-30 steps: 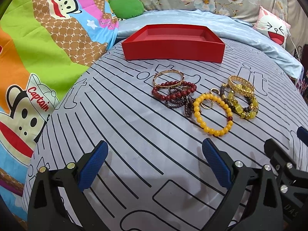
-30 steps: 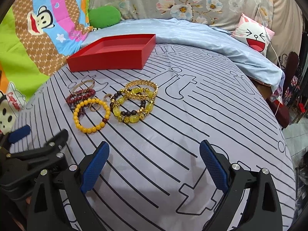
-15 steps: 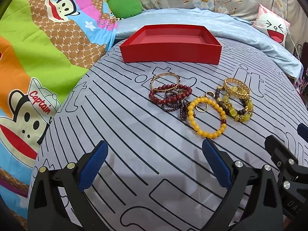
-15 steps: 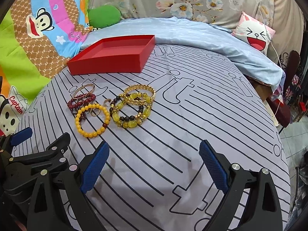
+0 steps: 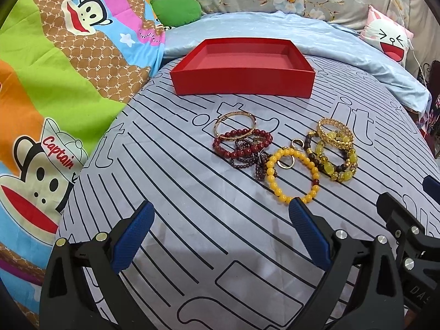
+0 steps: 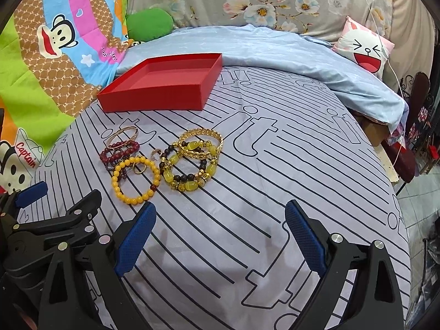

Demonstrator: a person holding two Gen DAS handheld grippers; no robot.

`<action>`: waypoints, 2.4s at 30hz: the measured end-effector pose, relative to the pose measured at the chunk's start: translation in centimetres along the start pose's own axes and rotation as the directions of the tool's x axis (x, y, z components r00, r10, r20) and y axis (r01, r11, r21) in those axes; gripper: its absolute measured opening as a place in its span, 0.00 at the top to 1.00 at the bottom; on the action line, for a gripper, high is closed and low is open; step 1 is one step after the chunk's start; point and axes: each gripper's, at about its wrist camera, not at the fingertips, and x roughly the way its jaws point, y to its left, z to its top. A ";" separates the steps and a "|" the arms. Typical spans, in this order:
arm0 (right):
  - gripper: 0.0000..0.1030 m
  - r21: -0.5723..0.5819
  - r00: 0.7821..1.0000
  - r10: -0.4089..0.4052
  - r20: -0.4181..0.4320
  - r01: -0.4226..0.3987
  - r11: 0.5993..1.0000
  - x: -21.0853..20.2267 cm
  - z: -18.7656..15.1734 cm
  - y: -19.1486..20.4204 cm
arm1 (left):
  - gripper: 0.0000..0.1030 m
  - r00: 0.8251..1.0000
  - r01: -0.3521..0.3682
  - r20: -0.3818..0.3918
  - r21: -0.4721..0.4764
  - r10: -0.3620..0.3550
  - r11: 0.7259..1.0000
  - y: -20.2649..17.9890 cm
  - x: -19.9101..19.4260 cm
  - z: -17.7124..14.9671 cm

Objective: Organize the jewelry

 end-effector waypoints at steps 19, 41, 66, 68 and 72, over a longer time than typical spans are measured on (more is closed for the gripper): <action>0.12 -0.006 1.000 -0.006 -0.005 0.006 1.000 0.0 0.7 0.3 | 0.09 1.000 0.010 -0.013 -0.007 -0.010 1.000 0.4 0.2 0.6; 0.12 -0.004 1.000 -0.008 -0.011 0.008 1.000 0.2 1.0 0.3 | 0.09 1.000 0.015 -0.022 -0.015 -0.016 1.000 0.8 0.5 0.9; 0.12 0.024 0.999 0.000 -0.033 0.001 1.000 3.0 3.6 -0.6 | 0.09 1.000 0.015 -0.015 -0.065 -0.016 0.998 2.7 2.2 2.0; 0.12 0.021 0.999 0.000 -0.036 0.000 1.000 3.8 4.2 -0.4 | 0.09 1.000 0.008 -0.015 -0.074 -0.009 0.997 3.2 2.6 2.3; 0.12 0.019 0.998 0.015 -0.058 -0.014 1.000 5.7 5.3 0.1 | 0.08 0.999 0.010 -0.035 -0.095 -0.013 0.995 3.9 3.7 2.4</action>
